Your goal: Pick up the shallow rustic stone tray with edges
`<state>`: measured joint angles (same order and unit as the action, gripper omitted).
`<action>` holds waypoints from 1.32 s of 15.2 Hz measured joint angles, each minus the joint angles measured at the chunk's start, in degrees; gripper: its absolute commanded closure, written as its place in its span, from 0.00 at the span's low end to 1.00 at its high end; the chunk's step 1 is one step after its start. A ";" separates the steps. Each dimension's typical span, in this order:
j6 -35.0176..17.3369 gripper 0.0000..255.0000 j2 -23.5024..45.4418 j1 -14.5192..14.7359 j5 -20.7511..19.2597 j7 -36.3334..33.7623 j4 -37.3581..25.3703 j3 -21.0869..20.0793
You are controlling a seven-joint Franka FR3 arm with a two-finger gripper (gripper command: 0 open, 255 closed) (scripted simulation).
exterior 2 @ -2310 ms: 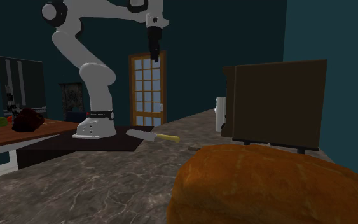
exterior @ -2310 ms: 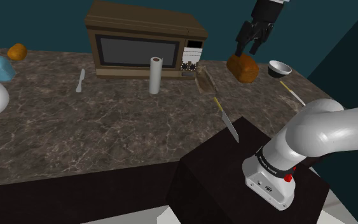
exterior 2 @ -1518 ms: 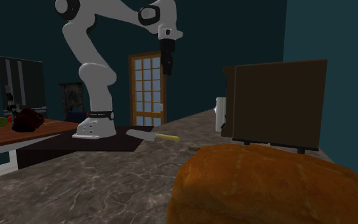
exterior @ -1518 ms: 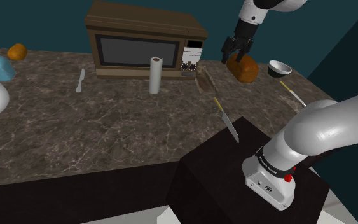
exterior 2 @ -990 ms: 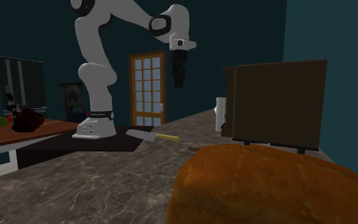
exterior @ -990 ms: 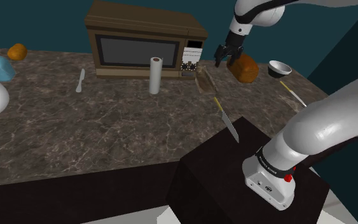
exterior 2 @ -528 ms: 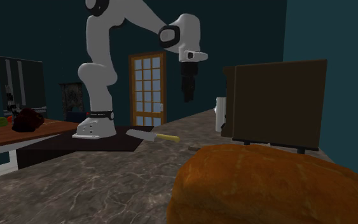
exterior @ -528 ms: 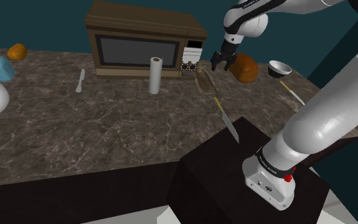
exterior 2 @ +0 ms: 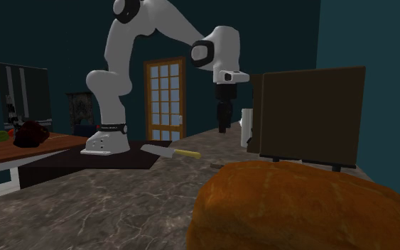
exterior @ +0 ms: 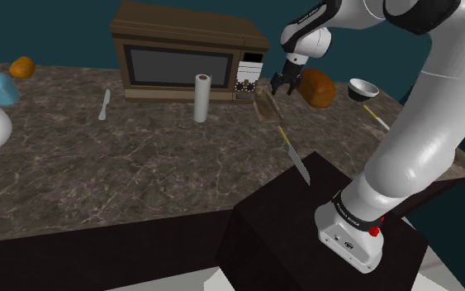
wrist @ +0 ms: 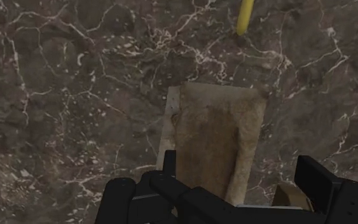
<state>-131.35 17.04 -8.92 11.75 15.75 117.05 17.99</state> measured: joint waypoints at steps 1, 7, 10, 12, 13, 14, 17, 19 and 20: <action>-0.68 0.00 2.68 -0.78 1.15 0.78 -1.84 -0.19; -0.62 0.00 15.95 -5.52 5.58 3.24 -14.36 -1.33; -1.71 0.00 18.42 -6.30 6.43 3.76 -15.65 -1.79; -2.58 0.00 19.70 -6.51 6.86 3.96 -16.04 -2.14; -3.02 0.00 20.35 -6.65 7.07 4.12 -16.25 -2.31; -3.57 0.00 20.79 -6.71 7.26 4.24 -16.12 -2.45; -4.36 1.00 21.55 -6.87 7.56 4.48 -16.08 -2.69; -4.45 1.00 21.64 -6.90 7.59 4.50 -16.12 -2.70; -4.46 1.00 21.65 -6.90 7.60 4.50 -16.12 -2.70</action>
<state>-135.80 38.69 -15.82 19.35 20.25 100.94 15.29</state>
